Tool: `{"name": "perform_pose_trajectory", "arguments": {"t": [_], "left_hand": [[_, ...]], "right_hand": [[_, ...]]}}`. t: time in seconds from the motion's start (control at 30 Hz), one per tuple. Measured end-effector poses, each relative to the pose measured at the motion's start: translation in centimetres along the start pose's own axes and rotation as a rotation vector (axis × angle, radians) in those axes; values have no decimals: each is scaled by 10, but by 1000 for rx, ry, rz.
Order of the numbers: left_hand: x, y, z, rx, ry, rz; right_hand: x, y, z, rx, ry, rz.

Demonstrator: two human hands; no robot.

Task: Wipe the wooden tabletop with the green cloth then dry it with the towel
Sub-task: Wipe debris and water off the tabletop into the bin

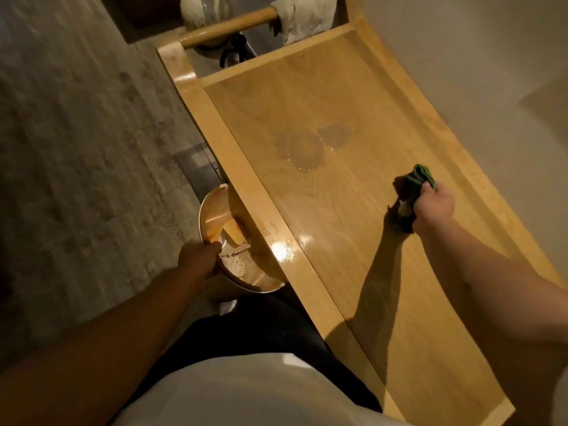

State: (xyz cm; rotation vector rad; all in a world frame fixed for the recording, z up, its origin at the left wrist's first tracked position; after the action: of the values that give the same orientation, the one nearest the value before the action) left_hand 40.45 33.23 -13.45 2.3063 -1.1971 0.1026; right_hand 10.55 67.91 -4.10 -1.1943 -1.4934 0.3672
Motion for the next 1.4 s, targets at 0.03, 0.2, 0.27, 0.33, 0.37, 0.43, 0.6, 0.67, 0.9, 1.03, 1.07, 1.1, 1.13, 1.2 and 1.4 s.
{"name": "perform_pose_trajectory", "arguments": {"t": [0.03,0.2,0.27,0.33,0.37,0.43,0.6,0.67,0.9,1.03,1.07,1.1,1.13,1.2,1.4], "left_hand": [[-1,2,0,-6,6,8],[-5,11,-4,-8,25,37],[-8,13,-7,-16,40,35],[-11,14,-9,-19,52,39],[-11,15,-9,-20,56,52],[-12,17,-8,-27,69,69],[-11,22,-10,-12,56,72],[-9,24,-12,-14,65,76],[-1,35,-15,-6,24,-25],[13,43,-14,-31,59,-18],[16,44,-13,-38,66,-17],[19,46,-12,-42,72,-21],[22,49,-11,-45,76,-20],[27,54,-10,-48,80,-17],[34,68,-2,-32,87,-20]], "right_hand": [[-8,8,4,81,-35,-132],[-43,31,-1,319,-153,-453],[-45,29,-6,367,-199,-532],[-46,28,-14,435,-261,-581],[-48,26,-20,450,-282,-589],[-56,23,-37,456,-326,-602],[-90,18,-93,479,-437,-515],[-107,15,-121,498,-512,-466],[-150,10,-203,525,-738,-396],[-166,-1,-226,384,-837,-163],[-169,-5,-225,306,-853,-88],[-172,-9,-222,195,-868,6],[-173,-13,-218,62,-884,123],[-172,-20,-204,-148,-898,333],[-148,-60,-122,-117,-778,406]]}}
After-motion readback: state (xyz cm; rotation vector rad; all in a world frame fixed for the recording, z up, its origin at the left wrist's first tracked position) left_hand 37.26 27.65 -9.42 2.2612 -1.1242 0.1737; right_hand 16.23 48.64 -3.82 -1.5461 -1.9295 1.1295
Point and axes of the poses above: each hand's wrist, its own z-axis towards the middle knuckle, its own x-axis out of the back of the hand, y = z × x, the point moved 2 cm from there along z, towards the middle knuckle, and after that the axes turned 7 degrees about x, right-handed, at the moved point
